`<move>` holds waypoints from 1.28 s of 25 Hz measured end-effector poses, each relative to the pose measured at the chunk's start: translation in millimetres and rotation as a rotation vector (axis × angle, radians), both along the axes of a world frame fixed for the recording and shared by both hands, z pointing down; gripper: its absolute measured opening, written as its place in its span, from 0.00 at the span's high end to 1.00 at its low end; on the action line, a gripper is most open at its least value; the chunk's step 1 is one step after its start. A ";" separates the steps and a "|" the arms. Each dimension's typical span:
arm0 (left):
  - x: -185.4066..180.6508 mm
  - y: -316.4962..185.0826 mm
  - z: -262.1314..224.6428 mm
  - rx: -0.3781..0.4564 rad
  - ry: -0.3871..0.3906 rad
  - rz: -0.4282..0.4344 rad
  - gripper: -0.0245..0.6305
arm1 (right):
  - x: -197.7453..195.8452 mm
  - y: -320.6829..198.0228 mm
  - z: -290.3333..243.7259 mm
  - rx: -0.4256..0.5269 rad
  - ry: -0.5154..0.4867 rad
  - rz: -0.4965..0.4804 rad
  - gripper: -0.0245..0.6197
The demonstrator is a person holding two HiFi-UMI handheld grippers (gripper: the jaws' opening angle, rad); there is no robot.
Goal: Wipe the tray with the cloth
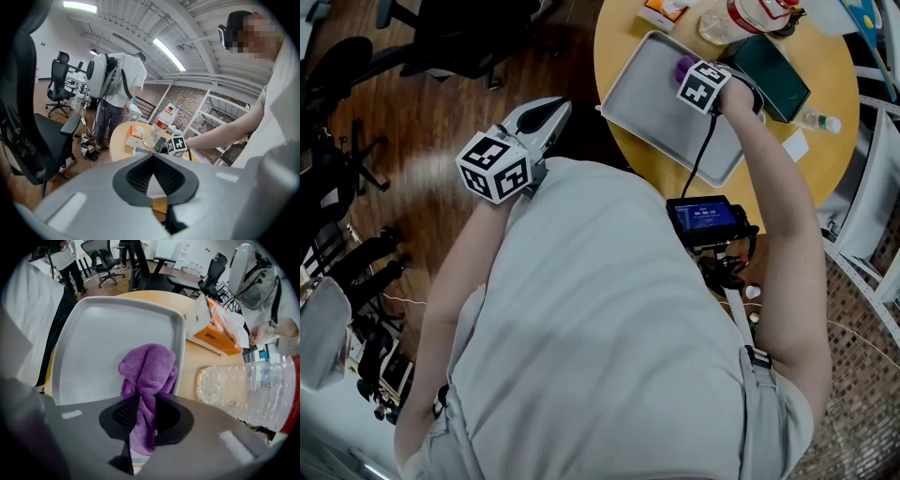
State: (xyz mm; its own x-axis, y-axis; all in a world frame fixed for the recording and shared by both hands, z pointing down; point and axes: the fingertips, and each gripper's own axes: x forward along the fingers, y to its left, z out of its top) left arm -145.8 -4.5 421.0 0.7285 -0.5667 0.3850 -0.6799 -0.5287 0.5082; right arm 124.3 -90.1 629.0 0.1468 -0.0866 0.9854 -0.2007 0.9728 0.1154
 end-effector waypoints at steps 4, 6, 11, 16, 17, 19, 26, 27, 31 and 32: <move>-3.1 -0.3 3.4 -0.005 0.007 -0.013 0.96 | -27.9 30.1 1.2 -0.077 -0.054 -0.007 0.86; -3.9 -1.6 3.8 -0.005 0.012 -0.018 0.96 | -46.8 47.1 1.7 -0.119 -0.088 -0.025 0.86; -5.7 -3.0 1.6 0.000 0.016 -0.029 0.96 | -97.0 86.1 0.4 -0.233 -0.189 -0.057 0.86; -9.4 2.6 2.1 -0.001 0.010 -0.051 0.96 | -133.7 125.8 -1.8 -0.347 -0.263 -0.093 0.86; -9.2 4.1 1.7 -0.001 0.010 -0.055 0.96 | -137.3 130.7 -2.0 -0.355 -0.267 -0.115 0.86; -10.2 6.6 0.1 -0.001 0.011 -0.061 0.96 | -139.9 133.8 -2.9 -0.363 -0.265 -0.170 0.86; -13.7 7.4 -3.5 0.003 0.011 -0.075 0.96 | -127.0 80.8 -10.1 -0.311 -0.286 -0.176 0.86; -13.4 7.9 -3.9 0.003 0.011 -0.076 0.96 | -122.7 66.9 -11.3 -0.288 -0.285 -0.160 0.86; -13.5 9.6 -6.8 0.008 0.009 -0.080 0.96 | -92.7 13.4 -18.6 -0.177 -0.219 -0.088 0.86; -13.9 10.1 -7.1 0.007 0.008 -0.081 0.96 | -82.0 4.9 -19.5 -0.157 -0.184 -0.074 0.86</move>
